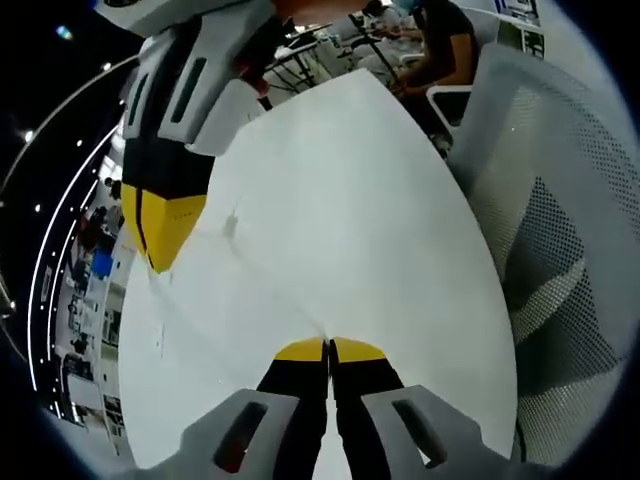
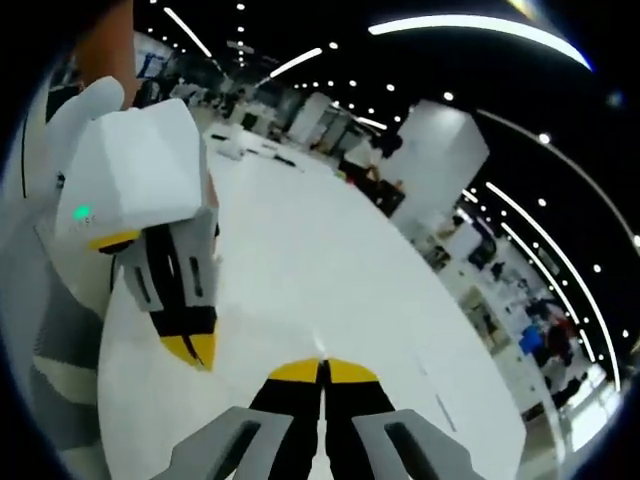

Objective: Open the resealable bag by pulling the two sides of the seal apart until the entire bag opening is separated and visibly accessible.

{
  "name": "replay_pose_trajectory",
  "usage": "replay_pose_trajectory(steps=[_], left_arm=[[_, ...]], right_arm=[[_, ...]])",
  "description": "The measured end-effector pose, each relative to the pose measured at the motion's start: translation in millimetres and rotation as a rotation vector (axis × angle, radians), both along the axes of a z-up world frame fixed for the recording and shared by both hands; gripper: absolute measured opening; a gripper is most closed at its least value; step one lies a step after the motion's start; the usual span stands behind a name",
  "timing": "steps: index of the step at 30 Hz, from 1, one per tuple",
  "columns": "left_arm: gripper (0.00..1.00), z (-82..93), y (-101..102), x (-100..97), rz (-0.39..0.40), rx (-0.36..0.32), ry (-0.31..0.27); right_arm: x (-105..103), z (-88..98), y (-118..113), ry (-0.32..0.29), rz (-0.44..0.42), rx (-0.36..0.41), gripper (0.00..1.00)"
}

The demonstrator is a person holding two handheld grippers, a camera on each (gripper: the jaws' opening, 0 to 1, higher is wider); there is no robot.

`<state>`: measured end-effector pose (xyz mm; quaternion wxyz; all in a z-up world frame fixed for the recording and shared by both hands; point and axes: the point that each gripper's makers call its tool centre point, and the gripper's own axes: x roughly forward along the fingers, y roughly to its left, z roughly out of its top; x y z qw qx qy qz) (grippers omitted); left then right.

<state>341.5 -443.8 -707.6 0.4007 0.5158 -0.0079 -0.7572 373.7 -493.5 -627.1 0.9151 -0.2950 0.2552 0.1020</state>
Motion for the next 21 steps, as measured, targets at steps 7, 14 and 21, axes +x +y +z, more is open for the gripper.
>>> replay_pose_trajectory(steps=[7,14,21], left_arm=[[0.0,-1.5,-4,6.5,0.024,-0.015,-0.014],[0.01,6.5,-8,7.5,0.036,-0.061,0.012],[0.03,12.0,-5,10.5,0.045,-0.088,0.03]], right_arm=[[-1,-15.4,-1,0.056,-0.028,0.051,0.0],[0,-25.6,-6,0.084,-0.048,0.049,0.0],[1,-41.5,-18,0.139,-0.096,0.049,0.0]])
